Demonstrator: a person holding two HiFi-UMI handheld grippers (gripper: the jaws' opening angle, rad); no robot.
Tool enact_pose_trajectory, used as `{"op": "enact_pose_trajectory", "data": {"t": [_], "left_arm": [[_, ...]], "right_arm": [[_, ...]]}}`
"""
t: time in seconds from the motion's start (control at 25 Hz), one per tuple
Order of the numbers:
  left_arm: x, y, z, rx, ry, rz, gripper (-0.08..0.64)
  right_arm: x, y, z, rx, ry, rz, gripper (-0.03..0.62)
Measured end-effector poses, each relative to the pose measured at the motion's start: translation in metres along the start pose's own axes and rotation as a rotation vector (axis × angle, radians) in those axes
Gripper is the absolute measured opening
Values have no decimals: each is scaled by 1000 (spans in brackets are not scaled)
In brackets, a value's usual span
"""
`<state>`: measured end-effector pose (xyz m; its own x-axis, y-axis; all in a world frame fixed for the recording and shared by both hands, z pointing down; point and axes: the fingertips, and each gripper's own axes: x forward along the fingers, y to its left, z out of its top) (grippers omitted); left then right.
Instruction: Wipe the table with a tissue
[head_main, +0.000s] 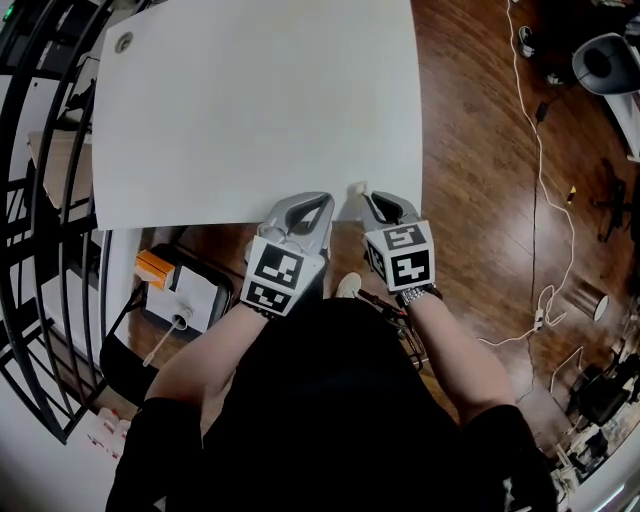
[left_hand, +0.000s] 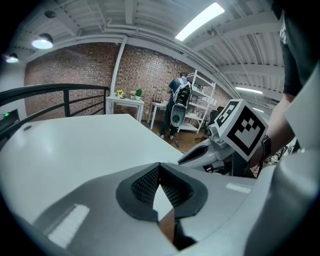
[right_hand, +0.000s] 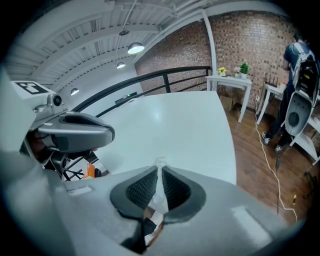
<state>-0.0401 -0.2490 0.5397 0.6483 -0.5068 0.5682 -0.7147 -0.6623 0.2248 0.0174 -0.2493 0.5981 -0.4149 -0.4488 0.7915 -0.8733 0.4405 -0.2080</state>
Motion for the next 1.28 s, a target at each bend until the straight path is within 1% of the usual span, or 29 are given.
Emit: {"op": "enact_pose_trajectory", "data": {"t": [0.28,0.6,0.8,1.08,1.28], "left_arm": [[-13,-20,11,29,-35,13,12],[-35,-51,15,54,-88,55,12],[-57,-80,15,67,-127,87,12],[-91,-122,26,95,-199,128,12],[-105,-155,21,124,-223,143,12]], "right_arm": [[-33,5,3,-2,-63,-6,15],[-77,17,-6,-23,-147,-1,15],[-115,29,-17,-40,-216,5,15],[-171,45,-33,-72,-322,11,15],[-208,51,-49,-88,-375,11,15]]}}
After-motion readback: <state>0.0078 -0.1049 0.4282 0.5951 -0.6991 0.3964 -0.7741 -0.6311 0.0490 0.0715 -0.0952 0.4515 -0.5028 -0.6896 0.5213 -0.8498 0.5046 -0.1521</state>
